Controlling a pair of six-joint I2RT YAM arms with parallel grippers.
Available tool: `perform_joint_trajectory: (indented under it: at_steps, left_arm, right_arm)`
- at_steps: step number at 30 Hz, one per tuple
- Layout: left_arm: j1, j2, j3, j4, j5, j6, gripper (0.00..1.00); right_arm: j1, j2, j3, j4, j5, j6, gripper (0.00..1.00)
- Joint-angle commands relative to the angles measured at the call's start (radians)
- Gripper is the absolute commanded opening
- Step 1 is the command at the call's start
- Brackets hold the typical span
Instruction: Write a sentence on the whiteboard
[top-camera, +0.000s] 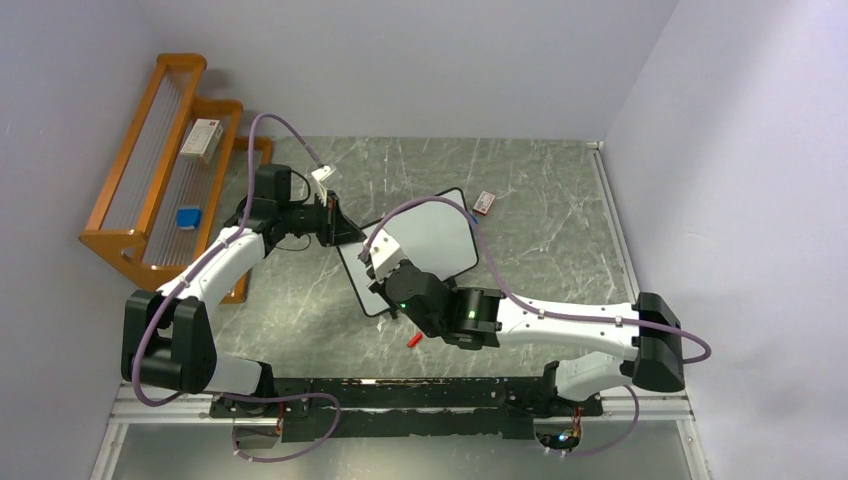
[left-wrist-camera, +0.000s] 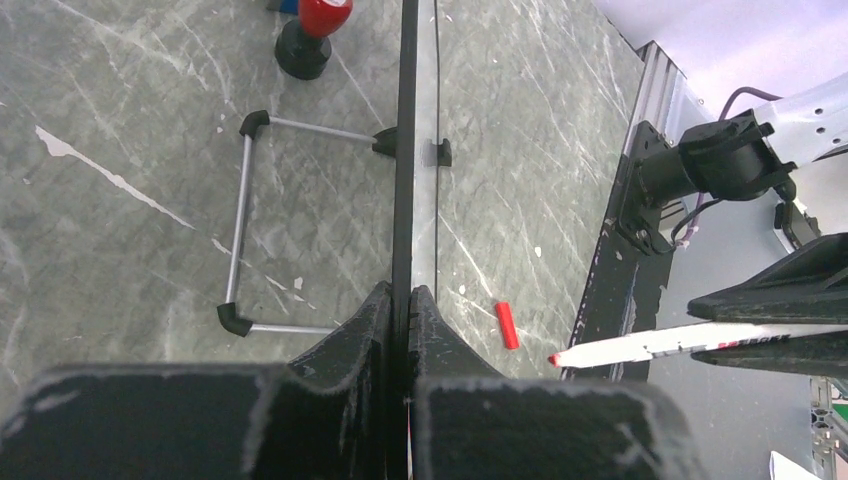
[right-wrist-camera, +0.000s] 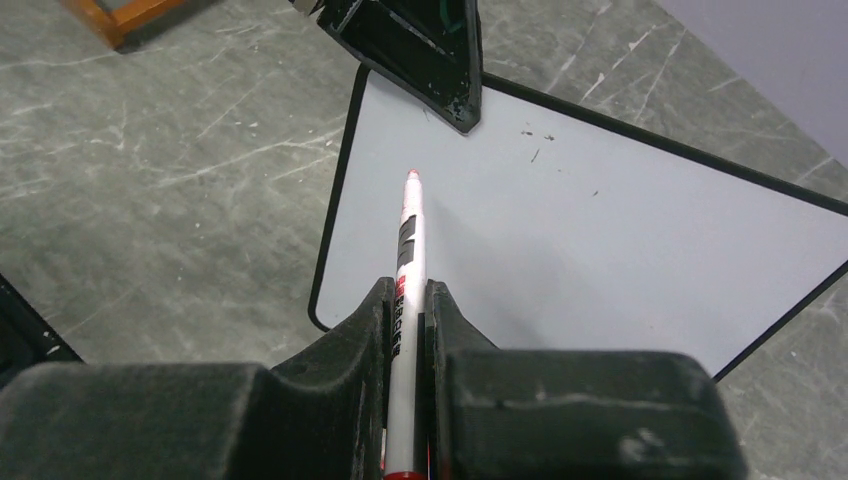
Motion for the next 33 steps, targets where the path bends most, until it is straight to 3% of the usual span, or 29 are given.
perform_joint_trajectory:
  at_steps: [1, 33]
  left_arm:
    - [-0.03, 0.003, -0.036, -0.016, -0.04, 0.02, 0.05]
    - [-0.039, 0.03, -0.022, -0.028, -0.05, 0.007, 0.05]
  right_arm:
    - [0.003, 0.031, 0.04, 0.061, 0.05, -0.02, 0.0]
    - [-0.01, 0.223, 0.187, 0.02, 0.115, -0.051, 0.0]
